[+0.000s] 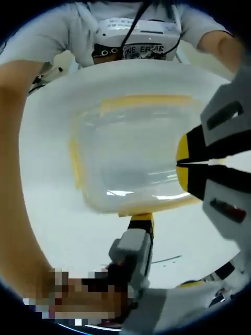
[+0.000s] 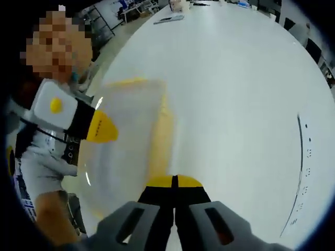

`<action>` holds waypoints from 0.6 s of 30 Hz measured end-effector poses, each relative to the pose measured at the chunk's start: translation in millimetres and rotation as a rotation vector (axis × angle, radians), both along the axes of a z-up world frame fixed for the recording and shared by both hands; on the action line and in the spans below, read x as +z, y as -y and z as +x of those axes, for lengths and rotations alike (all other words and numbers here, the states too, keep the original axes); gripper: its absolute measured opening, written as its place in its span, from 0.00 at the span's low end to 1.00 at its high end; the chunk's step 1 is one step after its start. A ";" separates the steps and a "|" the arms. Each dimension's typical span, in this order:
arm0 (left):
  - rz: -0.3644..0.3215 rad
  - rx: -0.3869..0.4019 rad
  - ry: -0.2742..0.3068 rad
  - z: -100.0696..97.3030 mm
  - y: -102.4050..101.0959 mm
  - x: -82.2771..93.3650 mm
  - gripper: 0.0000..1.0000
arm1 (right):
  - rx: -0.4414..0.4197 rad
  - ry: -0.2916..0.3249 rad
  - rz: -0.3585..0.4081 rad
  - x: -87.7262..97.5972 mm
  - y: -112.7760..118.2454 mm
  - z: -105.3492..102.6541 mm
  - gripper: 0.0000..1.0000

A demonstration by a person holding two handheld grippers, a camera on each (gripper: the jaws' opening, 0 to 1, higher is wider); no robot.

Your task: Snap each plastic latch of the storage box into its locked position after aligning the lid with the box until every specified latch is closed and the lid sits flush.

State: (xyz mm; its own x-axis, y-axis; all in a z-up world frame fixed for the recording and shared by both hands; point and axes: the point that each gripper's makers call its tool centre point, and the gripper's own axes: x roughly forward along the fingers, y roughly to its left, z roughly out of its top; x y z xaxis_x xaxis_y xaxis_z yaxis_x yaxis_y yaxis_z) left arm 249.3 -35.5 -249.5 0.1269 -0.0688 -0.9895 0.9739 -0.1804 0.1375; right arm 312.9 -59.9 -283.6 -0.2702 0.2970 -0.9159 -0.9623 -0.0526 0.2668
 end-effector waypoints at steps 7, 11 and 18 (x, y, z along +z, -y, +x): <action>0.004 0.001 0.002 0.6 1.3 -0.5 0.00 | -0.018 -0.082 -0.027 -0.9 1.5 -2.9 0.00; -0.001 0.009 -0.003 1.4 3.1 -0.6 0.00 | -0.036 -0.111 -0.031 0.0 1.1 -6.9 0.00; -0.010 0.013 -0.018 0.5 5.1 -1.7 0.00 | -0.085 -0.177 -0.030 -2.6 3.4 -6.1 0.00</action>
